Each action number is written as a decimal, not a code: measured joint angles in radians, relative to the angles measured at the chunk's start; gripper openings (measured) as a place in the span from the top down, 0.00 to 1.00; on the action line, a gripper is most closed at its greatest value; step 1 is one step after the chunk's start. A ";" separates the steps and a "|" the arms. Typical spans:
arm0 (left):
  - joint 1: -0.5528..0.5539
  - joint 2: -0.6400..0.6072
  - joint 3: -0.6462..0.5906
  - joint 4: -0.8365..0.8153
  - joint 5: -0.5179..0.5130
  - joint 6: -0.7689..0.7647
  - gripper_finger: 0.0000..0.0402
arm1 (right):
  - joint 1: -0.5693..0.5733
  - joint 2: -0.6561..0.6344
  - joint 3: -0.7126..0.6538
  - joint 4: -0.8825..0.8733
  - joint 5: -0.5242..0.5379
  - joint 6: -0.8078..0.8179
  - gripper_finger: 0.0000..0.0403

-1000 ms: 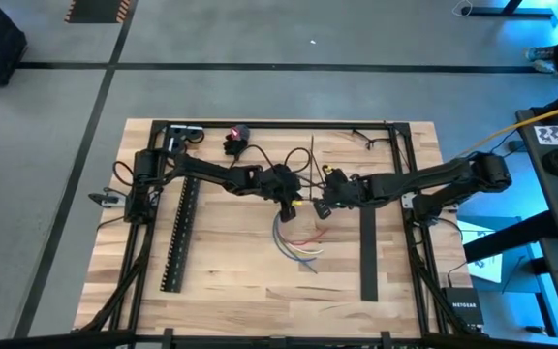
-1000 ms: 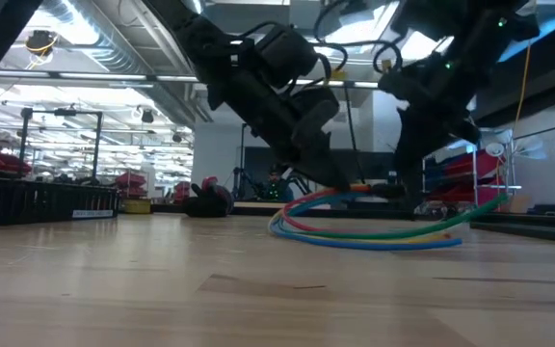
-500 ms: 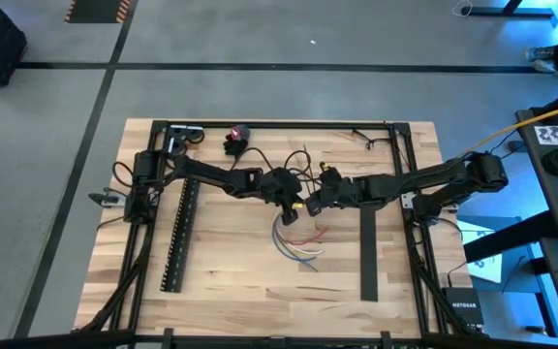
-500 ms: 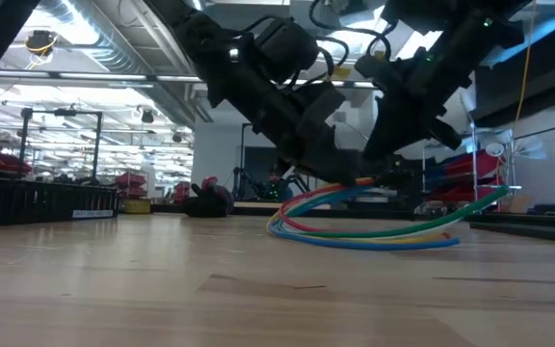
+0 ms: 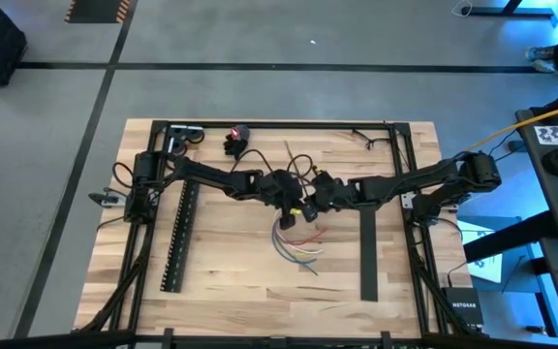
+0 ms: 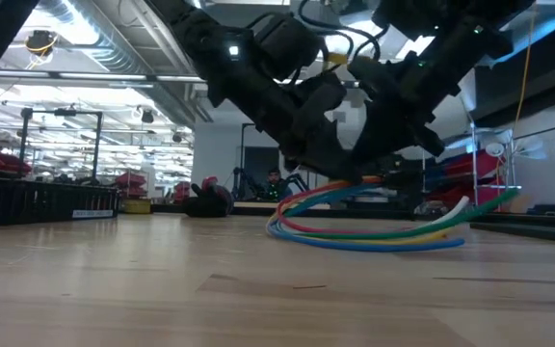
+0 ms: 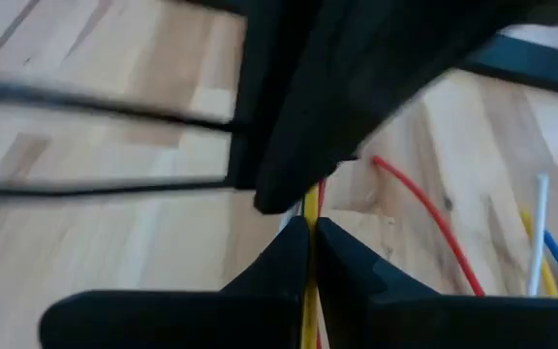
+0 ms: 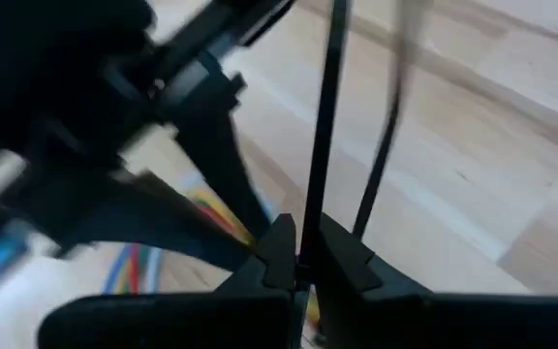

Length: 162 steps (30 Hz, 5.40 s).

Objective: Ziptie cables
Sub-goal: Wrap the cable wires with the black zip tie

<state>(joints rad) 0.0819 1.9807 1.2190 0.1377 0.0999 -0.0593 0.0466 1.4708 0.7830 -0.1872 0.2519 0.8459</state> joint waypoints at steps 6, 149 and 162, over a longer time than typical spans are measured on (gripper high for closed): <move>-0.010 -0.034 0.000 0.029 0.008 0.086 0.97 | 0.000 -0.001 0.001 -0.065 0.051 -0.020 0.96; 0.035 -0.006 -0.002 0.080 0.031 0.085 0.97 | -0.001 -0.207 -0.011 -0.217 -0.052 -0.769 0.55; 0.037 -0.006 -0.002 0.083 0.031 0.083 0.97 | -0.001 -0.201 -0.095 -0.286 -0.069 -0.696 0.55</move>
<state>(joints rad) 0.1184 1.9751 1.2171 0.2203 0.1310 0.0239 0.0456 1.2696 0.6885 -0.4730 0.1834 0.1500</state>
